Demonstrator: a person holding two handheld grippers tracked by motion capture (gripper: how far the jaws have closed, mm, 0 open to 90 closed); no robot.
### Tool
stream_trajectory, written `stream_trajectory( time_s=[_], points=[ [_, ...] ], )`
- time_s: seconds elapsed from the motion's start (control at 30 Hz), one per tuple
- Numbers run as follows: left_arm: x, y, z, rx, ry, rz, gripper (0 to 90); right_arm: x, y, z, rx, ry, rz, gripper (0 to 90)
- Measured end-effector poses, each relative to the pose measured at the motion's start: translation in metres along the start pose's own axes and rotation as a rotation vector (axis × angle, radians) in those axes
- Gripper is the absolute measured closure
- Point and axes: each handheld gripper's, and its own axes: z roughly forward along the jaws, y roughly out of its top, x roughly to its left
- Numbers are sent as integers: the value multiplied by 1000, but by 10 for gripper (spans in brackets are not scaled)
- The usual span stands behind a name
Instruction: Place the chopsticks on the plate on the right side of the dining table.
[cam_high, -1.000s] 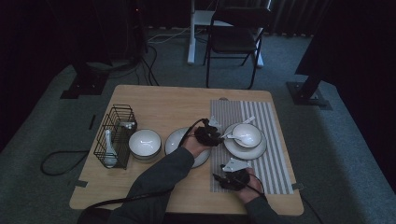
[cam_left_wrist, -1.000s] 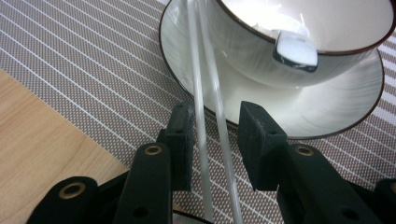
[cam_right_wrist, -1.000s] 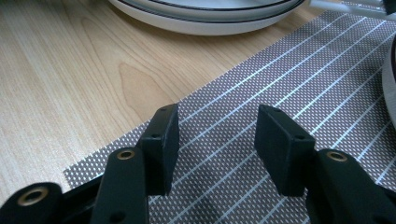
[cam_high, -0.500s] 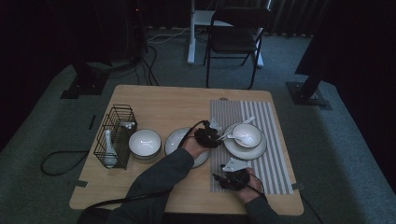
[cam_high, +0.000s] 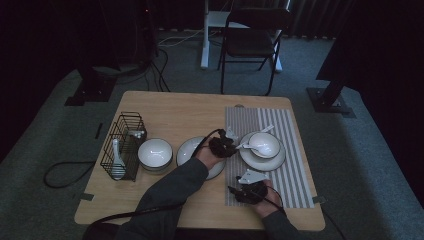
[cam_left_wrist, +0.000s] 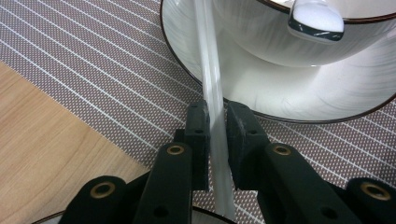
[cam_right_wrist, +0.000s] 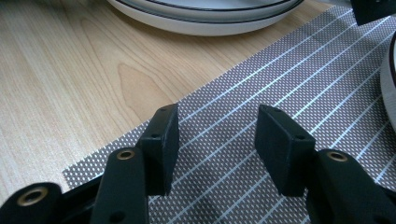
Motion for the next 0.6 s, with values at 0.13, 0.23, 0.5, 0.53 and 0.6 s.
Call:
stream_trajectory(
  time_s=[0.13,0.23,0.5,0.53,0.6],
  points=[
    [2,1,1,3,2,16,804,0,0,0,0,0,1,493],
    [3,2,1,1,3,14,807,0,0,0,2,0,2,493],
    [7,5,5,-1,-2,40,809,0,0,0,0,0,1,494],
    [8,5,5,-2,-4,41,808,0,0,0,0,0,1,494],
    [9,6,6,-6,-11,44,809,0,0,0,-1,0,3,494]
  ],
)
